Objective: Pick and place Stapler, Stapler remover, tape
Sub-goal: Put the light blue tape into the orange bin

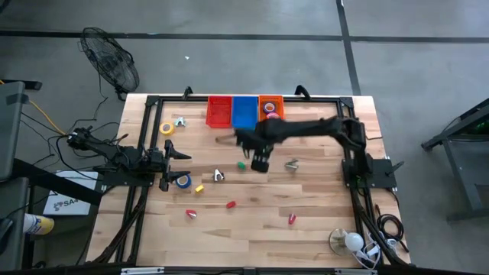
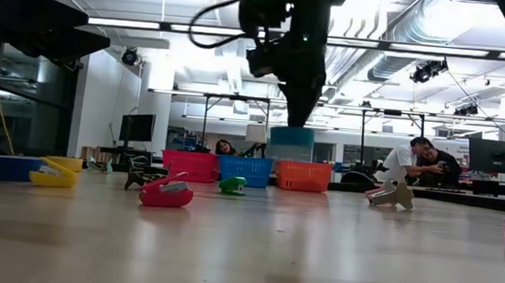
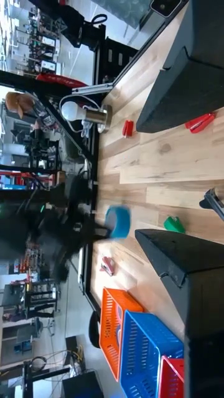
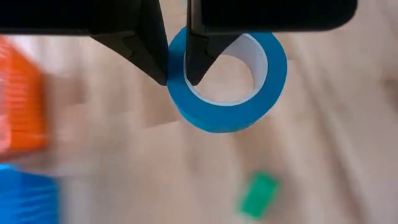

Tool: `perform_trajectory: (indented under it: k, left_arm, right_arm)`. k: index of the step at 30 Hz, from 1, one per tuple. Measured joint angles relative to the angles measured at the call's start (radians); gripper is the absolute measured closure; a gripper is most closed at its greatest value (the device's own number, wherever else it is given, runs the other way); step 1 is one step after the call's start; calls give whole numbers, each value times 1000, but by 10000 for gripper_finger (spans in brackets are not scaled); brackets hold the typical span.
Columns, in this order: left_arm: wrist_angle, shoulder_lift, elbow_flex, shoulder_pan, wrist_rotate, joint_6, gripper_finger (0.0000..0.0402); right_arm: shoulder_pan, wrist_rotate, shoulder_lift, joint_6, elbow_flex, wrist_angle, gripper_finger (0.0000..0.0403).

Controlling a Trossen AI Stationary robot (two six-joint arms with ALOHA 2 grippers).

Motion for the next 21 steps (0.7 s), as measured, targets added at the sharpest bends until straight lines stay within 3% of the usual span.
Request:
perform_trajectory:
  k: [12, 21]
  left_arm:
    - [0, 0, 0, 0, 0, 0, 140]
    - [0, 0, 0, 0, 0, 0, 140]
  right_arm:
    - [-345, 35, -25, -87, 0, 66, 379]
    - [-551, -37, -19, -50, 0, 239, 376]
